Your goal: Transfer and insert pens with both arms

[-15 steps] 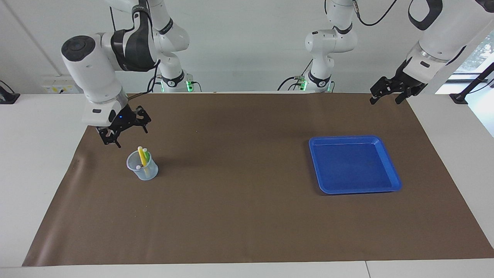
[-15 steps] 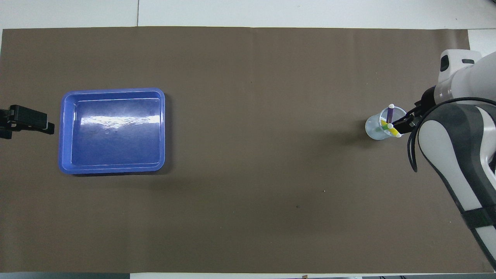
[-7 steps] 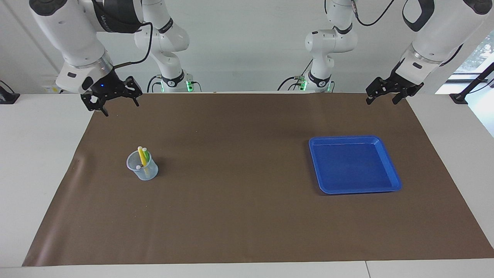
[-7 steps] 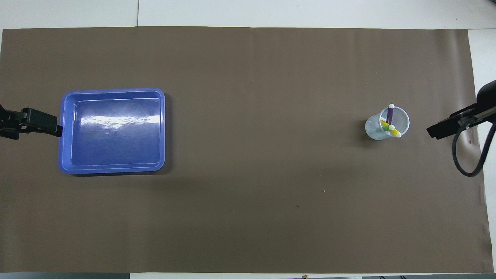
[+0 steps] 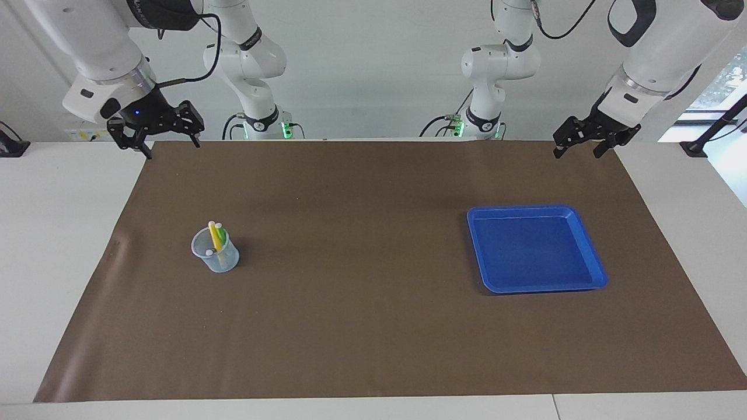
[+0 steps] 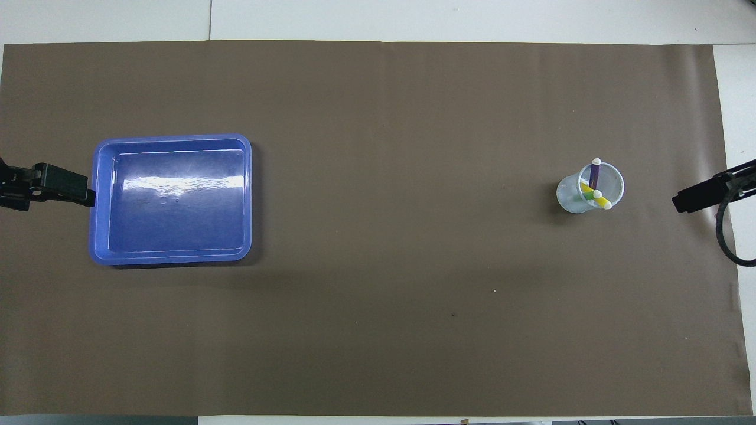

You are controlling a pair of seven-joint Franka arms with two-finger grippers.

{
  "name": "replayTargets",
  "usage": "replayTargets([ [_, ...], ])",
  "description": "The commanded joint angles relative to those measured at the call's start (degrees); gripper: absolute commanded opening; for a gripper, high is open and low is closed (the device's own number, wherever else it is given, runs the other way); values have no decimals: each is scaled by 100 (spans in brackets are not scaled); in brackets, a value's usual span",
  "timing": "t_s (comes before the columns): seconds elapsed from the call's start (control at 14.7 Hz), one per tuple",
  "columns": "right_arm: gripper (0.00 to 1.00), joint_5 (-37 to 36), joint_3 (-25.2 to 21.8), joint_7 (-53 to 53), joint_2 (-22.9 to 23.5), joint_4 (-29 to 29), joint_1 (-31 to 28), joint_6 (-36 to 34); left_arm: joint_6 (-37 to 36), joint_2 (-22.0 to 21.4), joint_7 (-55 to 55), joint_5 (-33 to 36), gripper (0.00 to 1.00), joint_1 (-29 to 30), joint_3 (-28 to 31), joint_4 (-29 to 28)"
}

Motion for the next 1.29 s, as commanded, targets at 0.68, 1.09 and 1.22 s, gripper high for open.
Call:
replayTargets([
  [0.68,100,-80,22,1023,-133,-8,-145,-98,22,40,79,329,100,-153,31,40],
  [1.09,100,-10,22,1006,-37,71,-136,-141,66,5,88,320,100,-153,23,-30],
  [1.22,100,8,22,1006,-37,71,-137,-142,66,5,88,320,100,-153,23,-30],
])
